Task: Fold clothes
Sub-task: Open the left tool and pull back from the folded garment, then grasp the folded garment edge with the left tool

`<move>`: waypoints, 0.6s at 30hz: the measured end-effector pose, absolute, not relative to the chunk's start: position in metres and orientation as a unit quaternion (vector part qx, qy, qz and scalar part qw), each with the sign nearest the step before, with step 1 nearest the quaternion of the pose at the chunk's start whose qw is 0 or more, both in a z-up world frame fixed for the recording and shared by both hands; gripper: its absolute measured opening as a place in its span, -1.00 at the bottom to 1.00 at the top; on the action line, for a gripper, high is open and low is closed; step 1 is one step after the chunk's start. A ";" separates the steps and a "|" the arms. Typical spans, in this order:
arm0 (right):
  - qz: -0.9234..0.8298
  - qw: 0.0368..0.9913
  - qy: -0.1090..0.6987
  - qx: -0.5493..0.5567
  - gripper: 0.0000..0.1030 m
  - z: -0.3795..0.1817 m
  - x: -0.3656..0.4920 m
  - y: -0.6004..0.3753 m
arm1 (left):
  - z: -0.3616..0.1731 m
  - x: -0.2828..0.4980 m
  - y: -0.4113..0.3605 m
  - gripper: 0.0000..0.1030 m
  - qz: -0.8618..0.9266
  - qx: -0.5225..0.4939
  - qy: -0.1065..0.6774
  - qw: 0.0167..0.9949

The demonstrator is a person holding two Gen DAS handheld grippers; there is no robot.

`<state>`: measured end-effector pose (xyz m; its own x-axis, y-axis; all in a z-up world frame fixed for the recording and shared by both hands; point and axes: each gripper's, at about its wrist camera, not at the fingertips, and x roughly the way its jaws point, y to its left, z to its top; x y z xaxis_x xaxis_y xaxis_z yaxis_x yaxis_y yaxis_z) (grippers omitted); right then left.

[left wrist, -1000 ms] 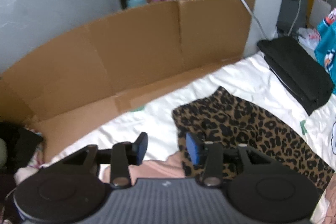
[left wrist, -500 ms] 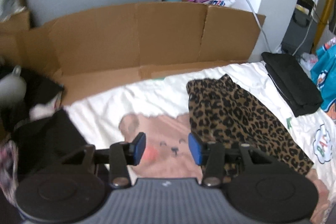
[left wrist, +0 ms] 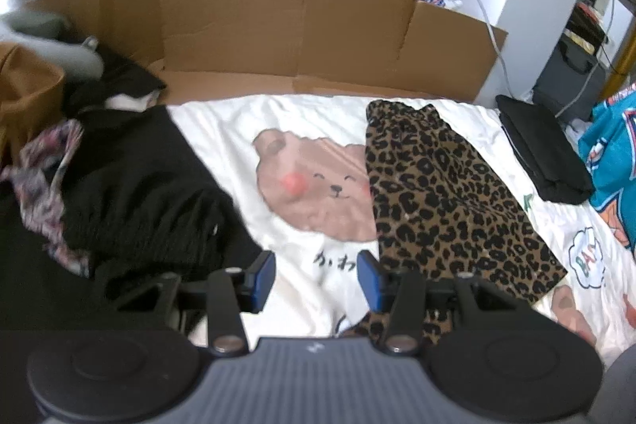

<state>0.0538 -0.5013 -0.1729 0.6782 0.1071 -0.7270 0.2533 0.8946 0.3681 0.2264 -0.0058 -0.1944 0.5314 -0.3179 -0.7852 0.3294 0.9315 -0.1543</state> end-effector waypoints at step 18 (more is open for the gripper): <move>-0.037 0.847 0.451 0.280 0.13 -0.242 0.090 -0.504 | -0.293 0.206 -0.007 -0.18 -0.253 -0.062 0.540 0.800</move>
